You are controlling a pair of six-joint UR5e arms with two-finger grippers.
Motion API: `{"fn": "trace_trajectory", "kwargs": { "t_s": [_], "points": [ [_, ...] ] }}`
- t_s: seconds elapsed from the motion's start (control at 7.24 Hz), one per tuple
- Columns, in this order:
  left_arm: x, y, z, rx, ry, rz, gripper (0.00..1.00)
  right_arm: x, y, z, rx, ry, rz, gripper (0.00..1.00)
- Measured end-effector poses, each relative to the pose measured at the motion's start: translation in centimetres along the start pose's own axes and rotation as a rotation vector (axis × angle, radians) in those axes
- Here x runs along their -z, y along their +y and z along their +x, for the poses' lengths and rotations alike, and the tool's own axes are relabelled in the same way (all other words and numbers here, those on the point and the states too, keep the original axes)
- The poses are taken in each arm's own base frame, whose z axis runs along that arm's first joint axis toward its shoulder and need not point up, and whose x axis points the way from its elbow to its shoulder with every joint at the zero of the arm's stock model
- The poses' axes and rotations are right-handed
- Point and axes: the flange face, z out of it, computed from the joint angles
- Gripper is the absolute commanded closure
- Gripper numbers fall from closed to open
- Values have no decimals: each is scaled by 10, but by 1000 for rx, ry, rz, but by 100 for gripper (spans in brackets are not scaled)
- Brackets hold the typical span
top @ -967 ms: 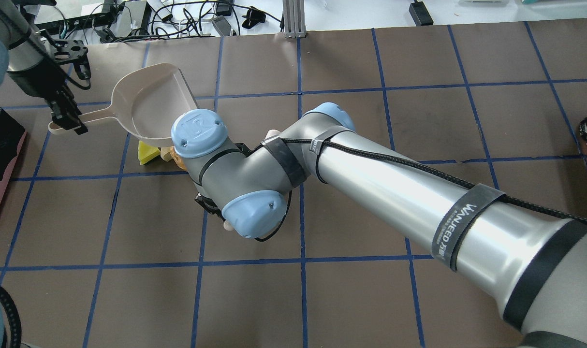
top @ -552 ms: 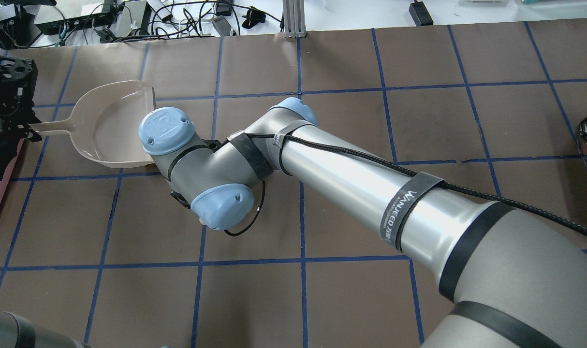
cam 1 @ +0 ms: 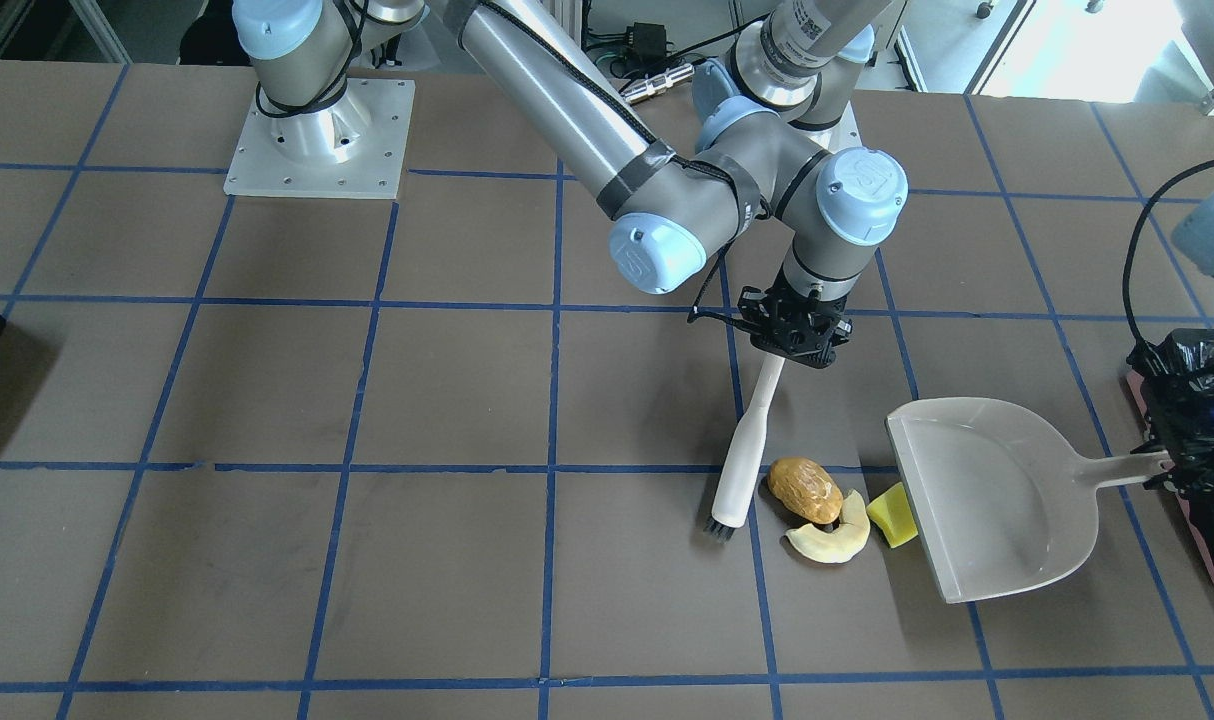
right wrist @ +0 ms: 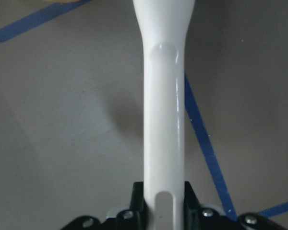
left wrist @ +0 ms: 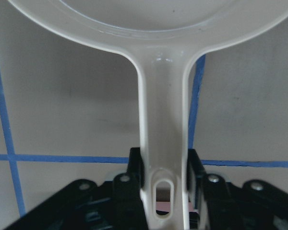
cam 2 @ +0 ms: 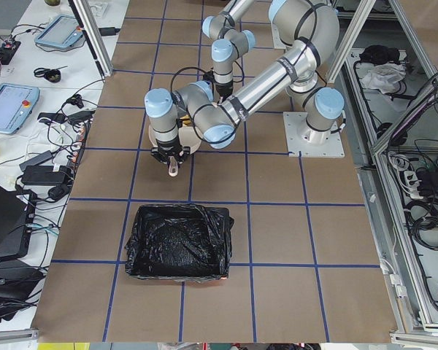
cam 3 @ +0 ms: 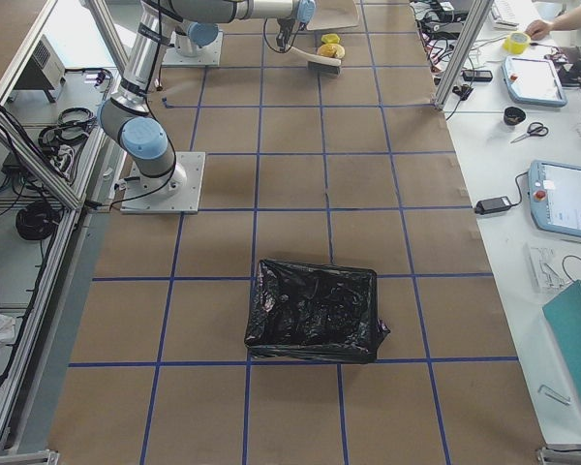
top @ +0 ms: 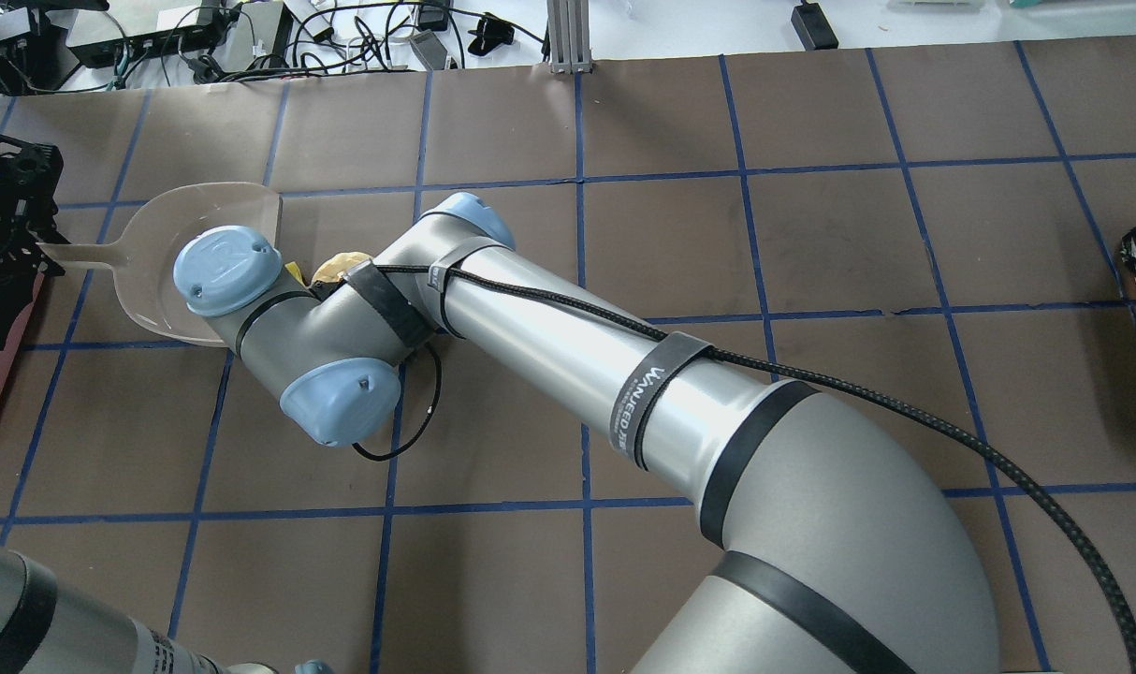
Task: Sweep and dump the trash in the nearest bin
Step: 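Sweep the trash pieces into the dustpan with the brush in the right gripper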
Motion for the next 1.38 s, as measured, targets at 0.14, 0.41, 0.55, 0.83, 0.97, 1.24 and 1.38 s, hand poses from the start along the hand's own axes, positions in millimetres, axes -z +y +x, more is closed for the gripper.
{"fn": "trace_trajectory", "kwargs": {
  "t_s": [0.14,0.41,0.55,0.83,0.97,1.24,1.38],
  "points": [
    [-9,16,-5,-11,-5,-19,100,-2,1,-8,1,3,-3,100],
    [-27,33,-9,-7,16,-37,100,-4,2,-12,0,8,-7,100],
    [-38,32,-6,11,35,-31,100,-4,2,-12,0,8,-7,100],
    [-57,25,2,26,70,-11,100,-5,2,-13,5,9,-10,100],
    [-62,23,3,25,77,-6,100,-6,2,-13,26,8,-11,100],
    [-66,20,3,18,81,2,100,-7,2,-15,132,5,-13,100],
    [-66,18,3,17,79,3,100,-4,1,-19,203,-6,-15,100]
  ]
}}
